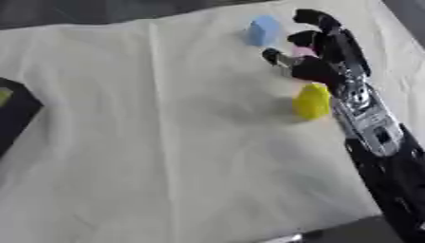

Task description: Pick up the objects with one hand, pass them to the other hand, and then place them into the box on the other side of the table.

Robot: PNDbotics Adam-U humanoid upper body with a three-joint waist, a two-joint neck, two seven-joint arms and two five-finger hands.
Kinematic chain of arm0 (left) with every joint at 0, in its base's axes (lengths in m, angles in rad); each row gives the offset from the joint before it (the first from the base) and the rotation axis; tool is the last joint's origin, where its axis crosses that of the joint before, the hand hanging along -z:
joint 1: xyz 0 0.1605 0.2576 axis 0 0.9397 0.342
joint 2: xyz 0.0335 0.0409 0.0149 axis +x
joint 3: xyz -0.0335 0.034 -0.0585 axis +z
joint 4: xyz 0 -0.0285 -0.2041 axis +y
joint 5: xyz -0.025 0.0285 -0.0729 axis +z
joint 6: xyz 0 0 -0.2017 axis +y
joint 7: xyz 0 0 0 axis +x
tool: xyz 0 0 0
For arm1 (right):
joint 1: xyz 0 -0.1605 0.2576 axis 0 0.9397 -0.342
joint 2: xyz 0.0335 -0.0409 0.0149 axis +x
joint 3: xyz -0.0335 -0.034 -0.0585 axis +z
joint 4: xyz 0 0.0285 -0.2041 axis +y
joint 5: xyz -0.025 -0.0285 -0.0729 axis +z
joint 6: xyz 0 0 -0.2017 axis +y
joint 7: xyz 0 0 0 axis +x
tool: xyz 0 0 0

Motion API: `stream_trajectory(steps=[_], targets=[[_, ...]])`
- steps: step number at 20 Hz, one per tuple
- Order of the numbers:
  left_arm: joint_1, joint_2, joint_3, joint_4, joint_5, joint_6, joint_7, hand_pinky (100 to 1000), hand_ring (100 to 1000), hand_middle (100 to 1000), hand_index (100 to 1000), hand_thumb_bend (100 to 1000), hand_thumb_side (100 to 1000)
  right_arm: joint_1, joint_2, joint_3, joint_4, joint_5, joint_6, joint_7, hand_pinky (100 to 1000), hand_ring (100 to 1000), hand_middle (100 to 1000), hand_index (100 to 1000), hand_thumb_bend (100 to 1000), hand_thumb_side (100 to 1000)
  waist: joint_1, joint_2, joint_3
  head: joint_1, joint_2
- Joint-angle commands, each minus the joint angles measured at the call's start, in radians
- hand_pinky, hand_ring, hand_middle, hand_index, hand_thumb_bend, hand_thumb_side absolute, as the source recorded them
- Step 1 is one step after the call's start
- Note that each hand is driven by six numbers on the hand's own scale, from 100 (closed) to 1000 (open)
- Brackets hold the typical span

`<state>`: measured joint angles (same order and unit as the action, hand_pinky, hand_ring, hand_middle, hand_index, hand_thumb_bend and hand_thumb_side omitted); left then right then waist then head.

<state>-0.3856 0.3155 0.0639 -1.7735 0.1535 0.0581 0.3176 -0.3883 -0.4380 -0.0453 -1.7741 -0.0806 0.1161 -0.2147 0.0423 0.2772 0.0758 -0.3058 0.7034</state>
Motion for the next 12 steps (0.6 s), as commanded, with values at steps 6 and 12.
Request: stream_trajectory(steps=[6, 12], targets=[[0.004, 0.031, 0.005, -0.018, 0.005, -0.003, 0.005, 728, 811, 698, 790, 270, 743, -0.023, -0.064, -0.009, -0.005, -0.041, 0.000, -0.003, 784, 688, 799, 818, 696, 108, 0.002, -0.033, -0.011, -0.019, -0.012], [0.028, 0.046, 0.011, -0.020, 0.001, -0.002, 0.012, 728, 811, 698, 789, 268, 744, -0.024, -0.128, -0.008, -0.002, -0.095, 0.004, 0.008, 784, 696, 807, 820, 699, 109, 0.000, -0.035, -0.014, -0.025, -0.009]])
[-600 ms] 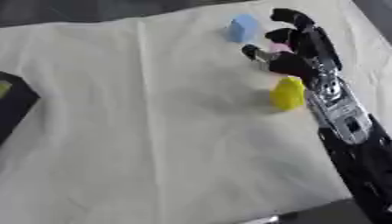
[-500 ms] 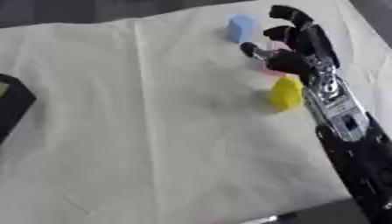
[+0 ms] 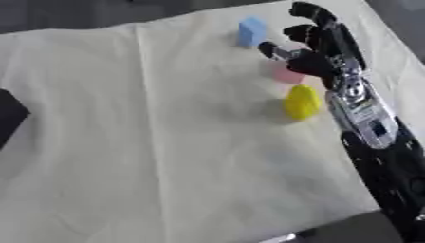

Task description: Pick up the objects with one hand, pass them to the other hand, and then place them into the box on the other side of the table.

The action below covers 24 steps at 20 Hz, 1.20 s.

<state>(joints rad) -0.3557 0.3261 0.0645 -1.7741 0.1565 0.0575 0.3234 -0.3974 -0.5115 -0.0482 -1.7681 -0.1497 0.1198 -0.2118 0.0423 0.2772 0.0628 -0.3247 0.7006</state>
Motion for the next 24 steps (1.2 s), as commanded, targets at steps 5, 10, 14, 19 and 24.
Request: stream_trajectory(steps=[5, 10, 14, 19, 24], targets=[[0.013, 0.058, 0.014, -0.023, -0.003, 0.000, 0.009, 729, 811, 697, 789, 266, 742, -0.012, -0.145, -0.001, -0.011, -0.089, 0.008, 0.022, 788, 706, 816, 826, 706, 109, -0.005, -0.040, -0.008, -0.003, 0.001], [0.020, 0.077, 0.013, -0.023, -0.005, 0.001, 0.008, 729, 811, 697, 789, 264, 741, -0.031, -0.253, 0.025, -0.007, -0.125, 0.036, 0.073, 793, 719, 826, 835, 721, 125, -0.009, -0.047, -0.015, 0.002, 0.004], [0.026, 0.091, 0.010, -0.020, -0.006, 0.004, 0.005, 729, 811, 697, 790, 261, 742, -0.067, -0.355, 0.060, 0.010, -0.158, 0.073, 0.129, 797, 727, 830, 845, 751, 154, -0.012, -0.051, -0.020, 0.003, 0.007], [0.028, 0.105, 0.006, -0.018, -0.008, 0.005, 0.000, 729, 812, 697, 790, 259, 742, -0.117, -0.471, 0.109, 0.047, -0.184, 0.127, 0.209, 805, 743, 838, 857, 783, 186, -0.016, -0.052, -0.023, 0.000, -0.017], [0.029, 0.108, 0.003, -0.020, -0.010, 0.006, -0.002, 730, 812, 697, 790, 258, 742, -0.171, -0.539, 0.146, 0.089, -0.154, 0.166, 0.299, 814, 762, 852, 872, 820, 221, -0.018, -0.052, -0.019, -0.012, -0.053]])
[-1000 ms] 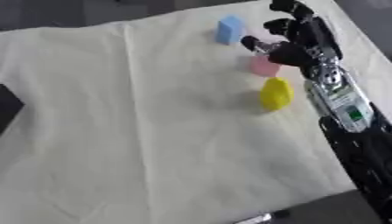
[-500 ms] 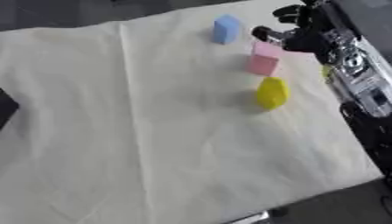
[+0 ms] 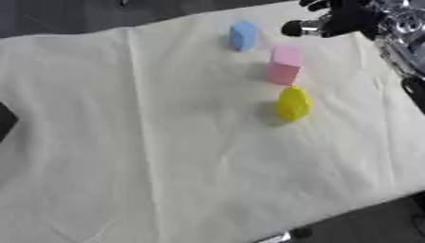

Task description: Pick up the objects with one hand, pass them to the other hand, and then place them into the box on the other side of the table.

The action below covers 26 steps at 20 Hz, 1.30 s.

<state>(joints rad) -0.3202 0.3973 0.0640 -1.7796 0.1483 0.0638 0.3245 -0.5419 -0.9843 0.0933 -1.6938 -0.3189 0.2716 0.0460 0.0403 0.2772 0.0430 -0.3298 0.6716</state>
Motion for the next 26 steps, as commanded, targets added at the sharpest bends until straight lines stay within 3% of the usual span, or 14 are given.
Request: stream_trajectory(steps=[1, 5, 11, 18, 26], targets=[[-0.006, 0.038, 0.003, -0.015, -0.002, 0.000, -0.004, 730, 812, 697, 790, 258, 742, -0.034, -0.074, 0.009, 0.026, 0.027, 0.020, 0.060, 817, 770, 853, 875, 826, 226, -0.016, -0.052, 0.002, -0.008, -0.025], [-0.003, 0.042, 0.002, -0.015, -0.003, 0.001, -0.005, 730, 812, 697, 790, 257, 742, -0.065, -0.100, 0.026, 0.087, 0.092, 0.025, 0.143, 828, 789, 861, 883, 831, 230, -0.017, -0.052, 0.006, -0.008, -0.018], [-0.001, 0.045, 0.000, -0.015, -0.003, 0.002, -0.008, 730, 812, 697, 790, 256, 744, -0.104, -0.128, 0.048, 0.153, 0.199, -0.014, 0.262, 842, 816, 874, 897, 837, 236, -0.013, -0.047, 0.007, 0.010, 0.006], [0.004, 0.047, 0.000, -0.016, -0.004, 0.004, -0.010, 731, 813, 697, 791, 252, 747, -0.158, -0.128, 0.072, 0.216, 0.280, -0.054, 0.336, 851, 832, 877, 862, 831, 230, -0.008, -0.041, 0.007, 0.016, 0.023], [0.004, 0.048, 0.001, -0.016, -0.003, 0.004, -0.010, 731, 813, 697, 791, 251, 748, -0.205, -0.107, 0.098, 0.275, 0.365, -0.096, 0.424, 859, 849, 880, 895, 840, 237, -0.008, -0.040, 0.006, 0.013, 0.017]])
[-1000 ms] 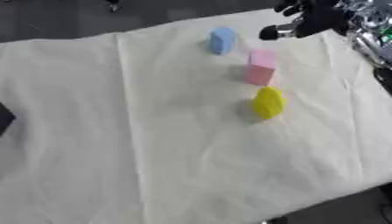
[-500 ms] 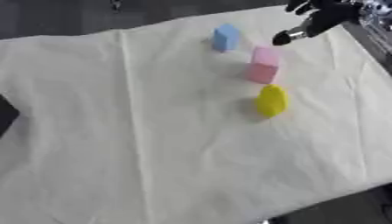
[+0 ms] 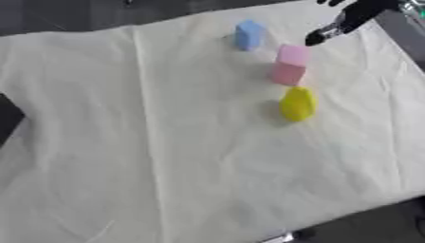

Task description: Pick up the objects with one hand, pass them to the other hand, and then place them into the box on the other side of the table.

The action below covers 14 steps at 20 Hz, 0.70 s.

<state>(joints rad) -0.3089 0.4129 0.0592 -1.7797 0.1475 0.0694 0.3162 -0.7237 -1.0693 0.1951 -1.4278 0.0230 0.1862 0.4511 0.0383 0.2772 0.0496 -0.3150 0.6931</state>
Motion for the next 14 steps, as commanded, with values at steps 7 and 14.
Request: stream_trajectory(steps=[7, 14], targets=[[-0.007, 0.032, 0.005, -0.016, -0.001, -0.002, -0.003, 732, 814, 698, 792, 250, 749, -0.045, 0.002, 0.022, 0.041, 0.070, -0.025, 0.010, 854, 837, 863, 872, 840, 238, -0.005, -0.039, 0.002, -0.004, -0.017], [-0.009, 0.029, 0.005, -0.020, 0.000, -0.003, -0.003, 733, 814, 698, 792, 249, 749, -0.059, 0.035, 0.052, 0.078, 0.122, -0.040, 0.042, 857, 842, 862, 883, 833, 232, -0.003, -0.034, 0.006, -0.006, -0.025]])
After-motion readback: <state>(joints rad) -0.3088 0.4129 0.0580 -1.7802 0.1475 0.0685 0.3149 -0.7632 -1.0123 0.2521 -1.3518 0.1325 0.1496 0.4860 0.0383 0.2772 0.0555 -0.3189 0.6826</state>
